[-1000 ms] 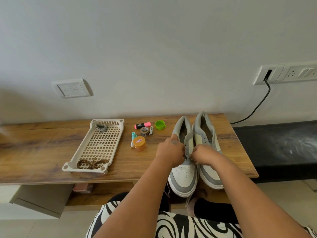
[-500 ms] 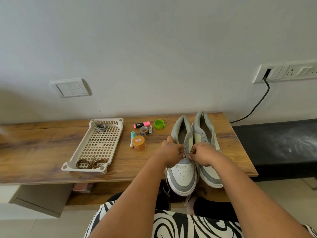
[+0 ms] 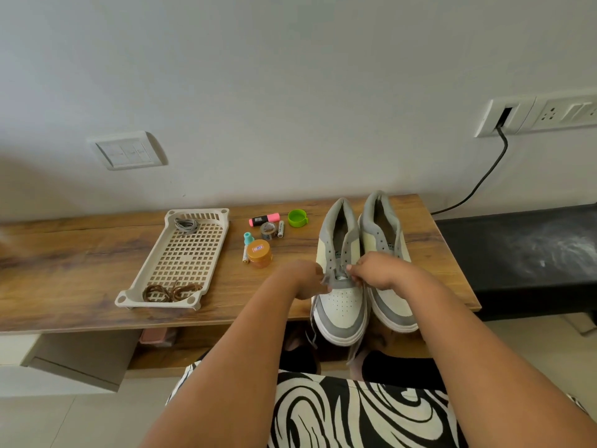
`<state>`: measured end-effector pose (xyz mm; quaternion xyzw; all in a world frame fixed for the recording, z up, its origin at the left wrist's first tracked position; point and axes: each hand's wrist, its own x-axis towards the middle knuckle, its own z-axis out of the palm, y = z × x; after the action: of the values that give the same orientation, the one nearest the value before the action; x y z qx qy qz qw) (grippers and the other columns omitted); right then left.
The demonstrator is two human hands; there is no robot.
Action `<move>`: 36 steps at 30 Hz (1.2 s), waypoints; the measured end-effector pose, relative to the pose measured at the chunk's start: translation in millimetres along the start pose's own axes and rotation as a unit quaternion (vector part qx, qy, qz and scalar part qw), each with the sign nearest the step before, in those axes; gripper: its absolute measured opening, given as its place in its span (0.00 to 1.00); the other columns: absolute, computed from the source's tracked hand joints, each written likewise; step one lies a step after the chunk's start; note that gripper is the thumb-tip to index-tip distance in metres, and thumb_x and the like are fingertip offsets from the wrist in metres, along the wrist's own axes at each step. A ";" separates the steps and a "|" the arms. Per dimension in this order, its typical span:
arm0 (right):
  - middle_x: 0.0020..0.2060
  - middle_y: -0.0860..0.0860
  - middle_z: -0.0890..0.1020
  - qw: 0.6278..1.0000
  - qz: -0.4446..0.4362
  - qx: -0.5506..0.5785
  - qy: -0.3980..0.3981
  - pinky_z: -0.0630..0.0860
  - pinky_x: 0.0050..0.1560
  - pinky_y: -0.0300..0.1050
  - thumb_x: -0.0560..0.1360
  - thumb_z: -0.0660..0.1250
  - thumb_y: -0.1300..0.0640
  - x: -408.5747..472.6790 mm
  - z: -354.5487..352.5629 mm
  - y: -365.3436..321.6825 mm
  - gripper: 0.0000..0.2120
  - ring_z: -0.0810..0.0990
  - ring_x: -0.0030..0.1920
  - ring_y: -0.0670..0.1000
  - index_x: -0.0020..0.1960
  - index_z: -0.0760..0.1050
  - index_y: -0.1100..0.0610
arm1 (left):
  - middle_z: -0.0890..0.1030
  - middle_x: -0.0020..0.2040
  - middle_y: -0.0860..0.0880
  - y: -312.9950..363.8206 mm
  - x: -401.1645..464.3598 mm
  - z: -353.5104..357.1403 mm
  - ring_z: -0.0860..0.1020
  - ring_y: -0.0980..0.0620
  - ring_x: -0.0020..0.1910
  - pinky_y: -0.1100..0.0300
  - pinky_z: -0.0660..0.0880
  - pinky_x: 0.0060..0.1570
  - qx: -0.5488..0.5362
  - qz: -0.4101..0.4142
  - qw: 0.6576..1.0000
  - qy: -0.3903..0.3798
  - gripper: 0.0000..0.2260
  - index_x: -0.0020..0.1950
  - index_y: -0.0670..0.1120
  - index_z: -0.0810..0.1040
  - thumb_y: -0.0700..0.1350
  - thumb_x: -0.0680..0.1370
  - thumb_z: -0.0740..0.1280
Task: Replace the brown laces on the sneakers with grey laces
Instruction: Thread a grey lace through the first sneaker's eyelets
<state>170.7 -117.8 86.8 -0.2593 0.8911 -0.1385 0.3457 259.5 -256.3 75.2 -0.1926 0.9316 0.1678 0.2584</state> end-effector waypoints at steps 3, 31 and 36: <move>0.42 0.55 0.78 0.999 -0.002 0.039 0.005 0.70 0.46 0.44 0.84 0.55 0.49 2.7 3.4 -0.6 0.18 0.74 0.43 0.53 0.46 0.76 0.60 | 0.73 0.70 0.44 1.6 2.4 -2.0 0.71 0.45 0.68 0.53 0.68 0.64 -0.059 0.003 0.998 0.001 0.20 0.74 0.44 0.69 0.50 0.83 0.61; 0.39 0.54 0.87 0.972 0.009 0.236 0.009 0.71 0.43 0.43 0.78 0.62 0.58 5.0 -4.6 13.4 0.08 0.75 0.37 0.47 0.43 0.76 0.58 | 0.80 0.57 0.44 0.1 17.2 4.3 0.77 0.46 0.56 0.56 0.73 0.51 -0.054 -0.017 0.998 0.038 0.14 0.64 0.43 0.78 0.48 0.83 0.61; 0.40 0.53 0.86 0.990 -0.008 0.138 0.025 0.78 0.48 0.47 0.75 0.69 0.48 9.2 -2.2 16.7 0.14 0.82 0.45 0.52 0.47 0.81 0.61 | 0.80 0.58 0.44 1.2 15.6 4.1 0.77 0.46 0.57 0.55 0.74 0.55 -0.059 -0.012 0.998 0.033 0.14 0.65 0.43 0.77 0.47 0.82 0.61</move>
<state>157.3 -108.9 76.2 -0.2131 0.8698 -0.2694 0.3543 248.3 -257.9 63.6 -0.2243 0.9259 0.2125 0.2174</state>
